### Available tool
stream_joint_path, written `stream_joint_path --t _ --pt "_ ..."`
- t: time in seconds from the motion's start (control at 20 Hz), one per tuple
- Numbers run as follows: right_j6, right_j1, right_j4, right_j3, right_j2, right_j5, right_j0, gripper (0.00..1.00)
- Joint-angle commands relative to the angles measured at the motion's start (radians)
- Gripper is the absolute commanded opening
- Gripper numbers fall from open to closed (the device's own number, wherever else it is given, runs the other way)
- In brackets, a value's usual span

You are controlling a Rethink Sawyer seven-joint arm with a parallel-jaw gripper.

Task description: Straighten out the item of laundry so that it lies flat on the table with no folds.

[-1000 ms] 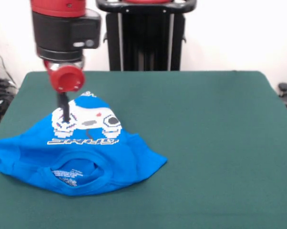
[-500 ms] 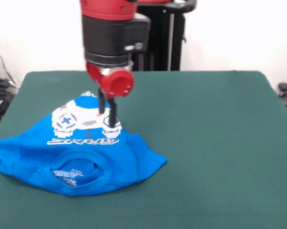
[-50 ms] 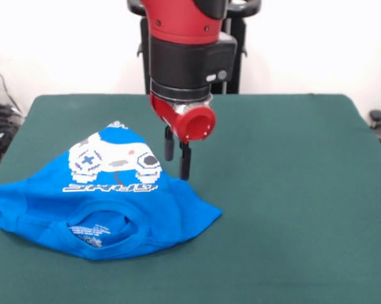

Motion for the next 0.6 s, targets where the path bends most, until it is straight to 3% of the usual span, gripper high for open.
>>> stream_joint_path --t 0.05,0.45,0.6 --pt "0.223 0.143 0.074 0.024 -0.043 -0.114 0.050 1.00" --pt "0.181 0.196 0.122 0.036 -0.050 -0.184 0.058 1.00" --pt "0.113 0.193 0.155 0.075 0.028 -0.178 0.003 1.00"
